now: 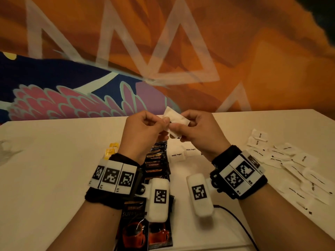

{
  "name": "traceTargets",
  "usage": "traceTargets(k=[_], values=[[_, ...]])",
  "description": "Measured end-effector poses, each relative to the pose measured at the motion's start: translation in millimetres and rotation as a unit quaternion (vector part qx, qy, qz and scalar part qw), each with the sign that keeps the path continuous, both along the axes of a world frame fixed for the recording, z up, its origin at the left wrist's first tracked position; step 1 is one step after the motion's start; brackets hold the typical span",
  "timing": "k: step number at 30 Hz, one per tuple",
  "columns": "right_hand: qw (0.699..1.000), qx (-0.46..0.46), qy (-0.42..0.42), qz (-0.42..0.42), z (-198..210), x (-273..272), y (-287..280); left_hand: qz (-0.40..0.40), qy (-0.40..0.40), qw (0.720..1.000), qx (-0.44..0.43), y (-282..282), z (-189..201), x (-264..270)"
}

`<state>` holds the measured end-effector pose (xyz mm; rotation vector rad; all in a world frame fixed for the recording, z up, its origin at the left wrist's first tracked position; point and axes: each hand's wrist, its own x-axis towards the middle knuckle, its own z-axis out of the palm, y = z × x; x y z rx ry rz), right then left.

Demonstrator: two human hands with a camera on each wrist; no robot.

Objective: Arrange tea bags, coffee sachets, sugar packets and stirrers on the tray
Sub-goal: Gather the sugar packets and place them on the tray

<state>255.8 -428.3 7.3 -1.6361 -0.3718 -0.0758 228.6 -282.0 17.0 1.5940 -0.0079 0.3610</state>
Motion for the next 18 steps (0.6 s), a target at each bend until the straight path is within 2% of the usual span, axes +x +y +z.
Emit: traceTargets(k=[4, 11, 13, 15, 18], values=[[1.000, 0.008, 0.005, 0.008, 1, 2, -5, -0.004, -0.010, 0.993, 0.121, 3, 0, -1], [0.999, 0.024, 0.043, 0.001, 3, 4, -11, 0.024, -0.007, 0.988, 0.154, 4, 2, 0], [0.998, -0.004, 0.057, -0.024, 5, 11, -21, 0.037, 0.002, 0.988, 0.152, 8, 2, 0], [0.993, -0.070, 0.077, -0.048, 1, 19, -32, 0.050, 0.009, 0.990, 0.130, 14, 5, 0], [0.968, -0.194, 0.145, -0.064, -14, 33, -46, 0.051, 0.013, 0.994, 0.094, 23, 10, 0]])
